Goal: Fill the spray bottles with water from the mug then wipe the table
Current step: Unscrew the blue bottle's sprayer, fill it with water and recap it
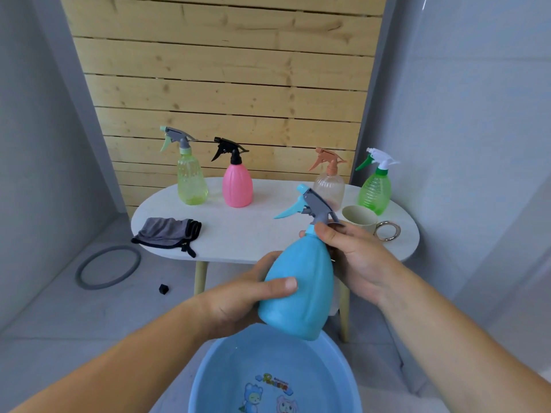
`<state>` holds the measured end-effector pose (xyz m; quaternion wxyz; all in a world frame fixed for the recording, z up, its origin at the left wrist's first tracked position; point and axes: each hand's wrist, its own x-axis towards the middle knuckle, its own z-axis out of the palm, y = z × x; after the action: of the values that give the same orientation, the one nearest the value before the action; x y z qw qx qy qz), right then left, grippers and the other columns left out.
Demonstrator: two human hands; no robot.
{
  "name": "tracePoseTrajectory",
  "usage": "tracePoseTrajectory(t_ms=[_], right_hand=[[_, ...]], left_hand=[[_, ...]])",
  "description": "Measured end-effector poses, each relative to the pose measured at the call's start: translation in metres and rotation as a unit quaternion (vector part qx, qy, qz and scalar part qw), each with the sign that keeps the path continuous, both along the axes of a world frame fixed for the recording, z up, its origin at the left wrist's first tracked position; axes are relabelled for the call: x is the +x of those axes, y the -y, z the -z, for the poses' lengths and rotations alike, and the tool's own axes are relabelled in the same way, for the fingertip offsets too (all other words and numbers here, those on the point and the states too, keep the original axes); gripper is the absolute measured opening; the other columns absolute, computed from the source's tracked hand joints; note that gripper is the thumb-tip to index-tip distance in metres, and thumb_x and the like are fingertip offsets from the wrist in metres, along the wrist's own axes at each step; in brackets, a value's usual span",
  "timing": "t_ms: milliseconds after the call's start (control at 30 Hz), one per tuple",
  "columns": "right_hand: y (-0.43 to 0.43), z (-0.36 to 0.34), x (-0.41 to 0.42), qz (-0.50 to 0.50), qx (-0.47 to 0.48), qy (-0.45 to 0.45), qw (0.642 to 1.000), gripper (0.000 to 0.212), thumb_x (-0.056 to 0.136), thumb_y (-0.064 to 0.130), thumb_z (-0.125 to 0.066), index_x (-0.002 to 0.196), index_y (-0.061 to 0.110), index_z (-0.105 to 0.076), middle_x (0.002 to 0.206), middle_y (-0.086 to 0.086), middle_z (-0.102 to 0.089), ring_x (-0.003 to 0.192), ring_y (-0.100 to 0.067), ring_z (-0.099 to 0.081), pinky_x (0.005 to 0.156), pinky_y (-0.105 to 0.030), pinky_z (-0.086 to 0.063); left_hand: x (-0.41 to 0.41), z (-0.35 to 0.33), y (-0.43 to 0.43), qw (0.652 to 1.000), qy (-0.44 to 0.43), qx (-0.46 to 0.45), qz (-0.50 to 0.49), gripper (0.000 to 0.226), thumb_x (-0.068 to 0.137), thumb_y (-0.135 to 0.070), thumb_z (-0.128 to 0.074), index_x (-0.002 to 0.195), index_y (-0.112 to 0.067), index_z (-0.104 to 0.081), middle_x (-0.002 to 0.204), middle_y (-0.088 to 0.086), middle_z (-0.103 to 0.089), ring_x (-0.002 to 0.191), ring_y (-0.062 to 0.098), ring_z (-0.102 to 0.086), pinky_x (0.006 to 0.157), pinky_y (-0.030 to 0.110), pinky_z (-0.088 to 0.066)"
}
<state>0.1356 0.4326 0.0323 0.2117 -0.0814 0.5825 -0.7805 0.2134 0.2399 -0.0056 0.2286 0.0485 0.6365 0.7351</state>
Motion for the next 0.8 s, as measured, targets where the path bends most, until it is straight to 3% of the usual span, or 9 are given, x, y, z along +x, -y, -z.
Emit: tracePoseTrajectory(t_ms=[133,233,300,400,467,533,633,733,800], right_hand=[[0.002,0.0,-0.003,0.013,-0.01,0.006,1.0,0.046,0.071,0.025,-0.074,0.111,0.004,-0.066,0.103,-0.012,-0.073,0.089,-0.02,-0.068,0.091,-0.039,-0.052],[0.001,-0.002,-0.006,0.01,-0.027,0.019,0.999,0.049,0.076,0.023,-0.071,0.12,0.002,-0.063,0.106,-0.011,-0.07,0.09,-0.019,-0.067,0.078,-0.029,-0.054],[0.001,0.0,-0.008,0.01,-0.033,0.027,0.999,0.048,0.077,0.024,-0.071,0.119,0.004,-0.063,0.104,-0.011,-0.07,0.09,-0.021,-0.066,0.077,-0.029,-0.054],[0.002,0.002,-0.01,0.02,-0.035,0.036,0.999,0.039,0.076,0.025,-0.073,0.111,0.008,-0.065,0.097,-0.009,-0.072,0.088,-0.023,-0.065,0.081,-0.035,-0.051],[0.002,0.003,-0.012,0.028,-0.032,0.035,0.998,0.038,0.075,0.024,-0.074,0.108,0.009,-0.066,0.095,-0.008,-0.072,0.085,-0.021,-0.066,0.081,-0.036,-0.052],[0.001,0.002,-0.012,0.032,-0.03,0.032,0.999,0.041,0.073,0.024,-0.074,0.11,0.009,-0.066,0.097,-0.008,-0.073,0.085,-0.02,-0.068,0.081,-0.035,-0.053],[0.0,0.004,-0.013,0.028,-0.029,0.031,0.999,0.047,0.073,0.024,-0.074,0.115,0.006,-0.065,0.101,-0.009,-0.072,0.085,-0.018,-0.068,0.078,-0.031,-0.053],[0.0,0.005,-0.014,0.027,-0.04,0.037,0.998,0.045,0.078,0.023,-0.072,0.119,0.005,-0.064,0.1,-0.009,-0.073,0.084,-0.017,-0.069,0.078,-0.031,-0.054],[0.0,0.005,-0.015,0.029,-0.041,0.034,0.998,0.043,0.08,0.023,-0.071,0.118,0.006,-0.064,0.099,-0.008,-0.073,0.084,-0.017,-0.069,0.082,-0.034,-0.055]], left_hand=[[-0.006,0.004,-0.004,0.996,0.027,0.035,-0.08,0.092,0.061,-0.039,-0.084,0.142,-0.017,-0.048,0.13,0.013,-0.067,0.109,0.031,-0.07,0.09,0.047,-0.058],[-0.011,0.007,0.0,0.986,0.078,0.106,-0.103,0.076,0.067,-0.041,-0.073,0.137,-0.013,-0.063,0.128,0.021,-0.066,0.11,0.04,-0.064,0.109,0.067,-0.043],[-0.012,0.007,0.0,0.982,0.095,0.13,-0.094,0.069,0.07,-0.043,-0.073,0.131,-0.011,-0.068,0.126,0.024,-0.066,0.108,0.042,-0.063,0.111,0.075,-0.033],[-0.012,0.002,-0.004,0.992,0.067,0.086,-0.069,0.091,0.059,-0.064,-0.087,0.135,-0.018,-0.067,0.13,0.018,-0.069,0.11,0.037,-0.069,0.1,0.062,-0.052],[-0.014,0.003,-0.005,0.995,0.047,0.033,-0.081,0.11,0.046,-0.06,-0.097,0.14,-0.019,-0.056,0.132,0.015,-0.068,0.11,0.033,-0.071,0.088,0.052,-0.059],[-0.014,0.004,-0.006,0.993,0.05,0.038,-0.1,0.091,0.059,-0.05,-0.09,0.137,-0.018,-0.057,0.126,0.014,-0.071,0.104,0.032,-0.073,0.082,0.049,-0.059],[-0.013,0.001,-0.008,0.987,0.097,0.075,-0.108,0.056,0.079,-0.044,-0.062,0.124,-0.013,-0.069,0.112,0.016,-0.075,0.092,0.033,-0.074,0.085,0.053,-0.057],[-0.011,0.001,-0.009,0.987,0.094,0.082,-0.1,0.061,0.084,-0.061,-0.064,0.123,-0.015,-0.074,0.116,0.017,-0.073,0.098,0.033,-0.073,0.085,0.055,-0.058],[-0.012,0.003,-0.009,0.993,0.075,0.065,-0.069,0.082,0.065,-0.068,-0.083,0.131,-0.022,-0.069,0.127,0.015,-0.071,0.109,0.033,-0.072,0.085,0.054,-0.06]])
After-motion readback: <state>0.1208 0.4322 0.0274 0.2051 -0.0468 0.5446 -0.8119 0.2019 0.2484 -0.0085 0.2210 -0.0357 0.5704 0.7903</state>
